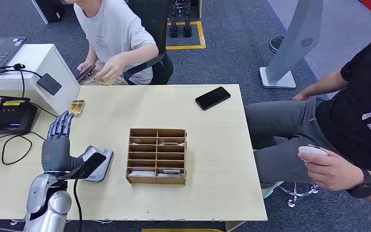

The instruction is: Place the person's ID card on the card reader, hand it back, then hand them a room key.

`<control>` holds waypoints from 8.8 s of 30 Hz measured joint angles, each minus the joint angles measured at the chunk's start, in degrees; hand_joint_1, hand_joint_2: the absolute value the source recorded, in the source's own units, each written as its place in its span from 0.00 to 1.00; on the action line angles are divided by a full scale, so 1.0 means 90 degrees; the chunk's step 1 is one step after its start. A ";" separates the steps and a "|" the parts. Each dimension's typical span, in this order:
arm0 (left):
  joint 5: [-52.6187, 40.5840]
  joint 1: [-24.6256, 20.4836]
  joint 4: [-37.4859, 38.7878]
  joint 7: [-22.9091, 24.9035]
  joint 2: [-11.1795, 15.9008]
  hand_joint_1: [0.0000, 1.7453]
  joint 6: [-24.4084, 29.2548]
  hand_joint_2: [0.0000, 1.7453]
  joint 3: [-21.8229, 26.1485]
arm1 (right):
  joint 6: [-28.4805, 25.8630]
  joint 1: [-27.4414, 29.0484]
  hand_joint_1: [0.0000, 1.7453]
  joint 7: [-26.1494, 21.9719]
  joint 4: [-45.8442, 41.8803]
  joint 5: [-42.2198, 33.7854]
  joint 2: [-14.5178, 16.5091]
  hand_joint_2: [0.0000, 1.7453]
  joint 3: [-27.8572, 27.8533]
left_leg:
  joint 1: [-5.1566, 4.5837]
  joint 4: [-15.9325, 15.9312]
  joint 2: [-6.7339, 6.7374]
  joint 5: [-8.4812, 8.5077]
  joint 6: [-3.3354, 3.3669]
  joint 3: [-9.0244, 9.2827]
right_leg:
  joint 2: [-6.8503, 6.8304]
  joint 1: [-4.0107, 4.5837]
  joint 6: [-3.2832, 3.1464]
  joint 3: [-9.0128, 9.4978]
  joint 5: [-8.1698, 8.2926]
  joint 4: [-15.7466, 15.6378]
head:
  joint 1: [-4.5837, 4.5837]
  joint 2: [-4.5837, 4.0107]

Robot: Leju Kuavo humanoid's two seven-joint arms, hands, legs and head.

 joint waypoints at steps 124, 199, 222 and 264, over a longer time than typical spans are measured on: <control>-0.0810 -0.0597 0.2164 0.1605 -0.0355 1.00 -0.0751 1.00 0.2028 | -0.0089 -0.0112 0.00 -0.0109 -0.0010 0.1533 0.0110 0.00 -0.1220 | 0.0001 -0.0001 0.0000 0.0002 -0.0002 0.0010 | 0.0000 0.0001 -0.0001 0.0009 0.0001 0.0002 | -0.0001 0.0000; 0.3494 0.0294 -0.0333 -0.0466 -0.0570 1.00 -0.2512 1.00 0.0712 | 0.0001 -0.0161 0.00 -0.0311 -0.0012 0.2402 0.0209 0.00 -0.2008 | 0.0005 0.0000 0.0001 0.0007 -0.0006 -0.0005 | 0.0002 0.0006 -0.0003 -0.0009 0.0008 0.0000 | -0.0001 0.0000; 0.2626 -0.0104 -0.0397 -0.0149 -0.0673 1.00 -0.1440 1.00 0.0599 | 0.0011 -0.0175 0.00 -0.0318 -0.0012 0.2521 0.0211 0.00 -0.2008 | 0.0005 0.0000 0.0001 0.0007 -0.0006 -0.0006 | 0.0003 0.0006 -0.0004 -0.0008 0.0008 0.0001 | -0.0001 0.0000; 0.2577 0.0254 0.0627 0.0028 0.0111 1.00 -0.2421 1.00 0.0823 | 0.0018 -0.0180 0.00 -0.0347 -0.0012 0.2733 0.0226 0.00 -0.2214 | 0.0006 -0.0001 0.0002 0.0006 -0.0006 -0.0010 | 0.0008 0.0007 -0.0003 -0.0015 0.0007 0.0001 | -0.0001 0.0000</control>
